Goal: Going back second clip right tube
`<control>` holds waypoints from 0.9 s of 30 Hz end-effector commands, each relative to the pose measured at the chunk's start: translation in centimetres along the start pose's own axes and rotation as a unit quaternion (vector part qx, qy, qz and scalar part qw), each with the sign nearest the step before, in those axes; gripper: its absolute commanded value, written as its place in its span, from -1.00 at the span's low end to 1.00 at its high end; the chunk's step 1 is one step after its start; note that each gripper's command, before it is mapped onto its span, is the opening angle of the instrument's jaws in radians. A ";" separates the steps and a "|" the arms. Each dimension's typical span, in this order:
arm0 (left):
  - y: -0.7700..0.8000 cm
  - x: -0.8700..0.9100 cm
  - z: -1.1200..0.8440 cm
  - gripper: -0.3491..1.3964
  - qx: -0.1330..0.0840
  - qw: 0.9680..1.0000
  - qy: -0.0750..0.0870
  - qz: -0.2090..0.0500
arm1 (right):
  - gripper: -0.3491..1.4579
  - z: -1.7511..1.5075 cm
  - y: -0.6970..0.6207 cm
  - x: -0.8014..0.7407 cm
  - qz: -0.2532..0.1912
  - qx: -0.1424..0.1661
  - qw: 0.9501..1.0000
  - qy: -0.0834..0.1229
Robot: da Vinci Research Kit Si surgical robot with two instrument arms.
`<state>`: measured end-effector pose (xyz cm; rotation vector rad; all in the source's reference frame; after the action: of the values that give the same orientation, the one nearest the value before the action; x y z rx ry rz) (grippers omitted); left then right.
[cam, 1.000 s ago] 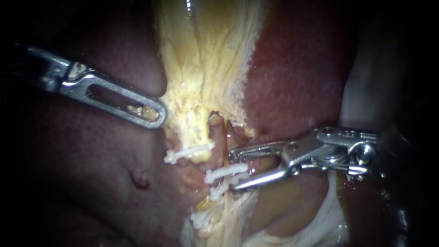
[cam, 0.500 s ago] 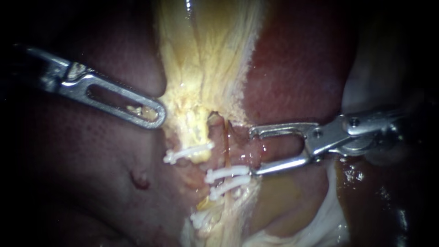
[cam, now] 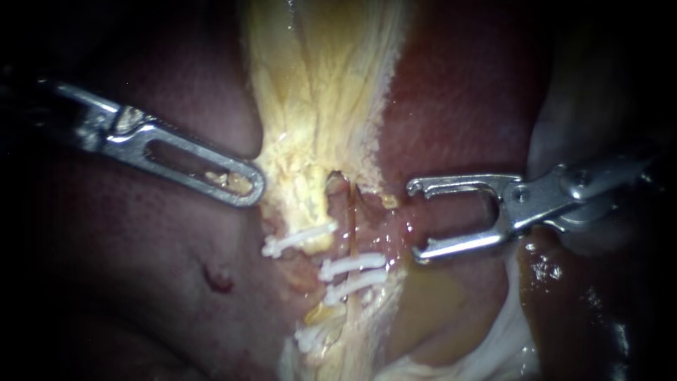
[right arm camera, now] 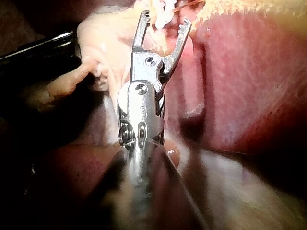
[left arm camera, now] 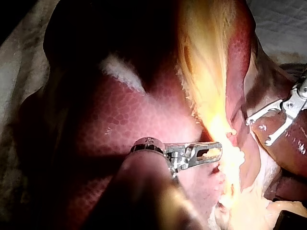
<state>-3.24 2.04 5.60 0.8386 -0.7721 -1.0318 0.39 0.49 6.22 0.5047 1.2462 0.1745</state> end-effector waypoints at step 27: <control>0.44 0.05 0.73 -1.00 -0.001 1.000 0.014 0.008 | -0.07 -0.07 -0.01 0.05 0.000 -0.002 1.000 -0.002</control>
<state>-3.68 1.95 6.33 0.8411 -0.7518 -1.0042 0.34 0.53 6.16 0.5016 1.2412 0.1747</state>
